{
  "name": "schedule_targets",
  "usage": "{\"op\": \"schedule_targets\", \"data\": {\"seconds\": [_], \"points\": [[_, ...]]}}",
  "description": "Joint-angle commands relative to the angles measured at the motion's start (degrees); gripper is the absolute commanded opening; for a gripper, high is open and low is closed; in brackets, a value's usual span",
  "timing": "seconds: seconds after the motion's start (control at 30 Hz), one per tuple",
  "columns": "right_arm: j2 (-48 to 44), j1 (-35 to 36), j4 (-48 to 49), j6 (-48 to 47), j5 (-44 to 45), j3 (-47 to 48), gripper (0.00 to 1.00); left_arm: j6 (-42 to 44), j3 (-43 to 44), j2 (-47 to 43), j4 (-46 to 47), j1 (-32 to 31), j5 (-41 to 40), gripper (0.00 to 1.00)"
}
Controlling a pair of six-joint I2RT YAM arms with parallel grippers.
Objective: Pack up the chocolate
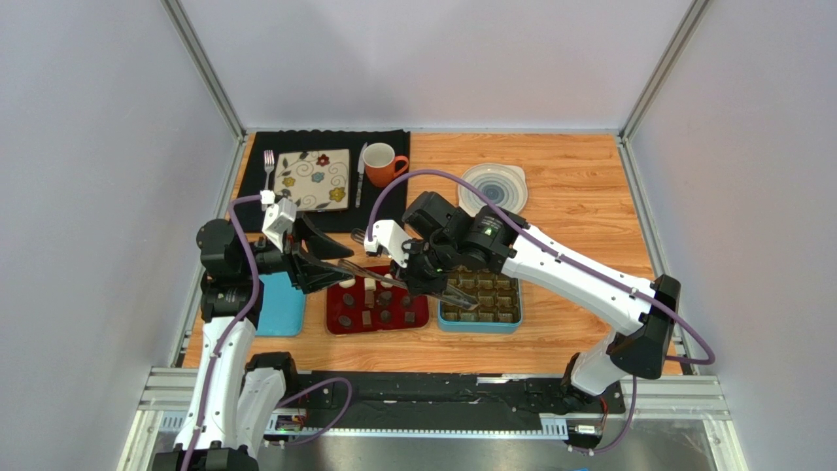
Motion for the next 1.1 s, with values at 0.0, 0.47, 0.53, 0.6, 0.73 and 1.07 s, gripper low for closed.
{"op": "schedule_targets", "data": {"seconds": [0.0,0.47,0.53,0.6,0.73,1.07], "points": [[-1.01,-0.22,-0.04,-1.59,-0.47,3.71,0.0,-2.45,-0.96,-0.17,2.21,-0.41,15.82,0.65],[-1.01,-0.13,-0.57,-2.38,-2.93,4.23,0.0,-2.71,-1.66,0.54,2.92,-2.95,16.0,0.45],[-0.93,-0.22,-0.57,-2.56,-3.11,4.59,0.0,-2.8,-1.57,0.62,2.92,-3.04,16.0,0.25],[-0.84,-0.3,-0.49,-2.56,-3.11,4.76,0.0,-2.97,-1.49,0.8,3.0,-3.13,16.0,0.08],[-0.92,-0.3,-0.49,-2.91,-2.32,5.55,0.0,-4.2,-1.57,1.06,3.01,-3.31,15.91,0.0],[-0.84,-0.48,-1.01,-4.05,2.43,9.59,0.0,-6.41,-1.4,2.21,1.09,-3.84,15.82,0.0]]}}
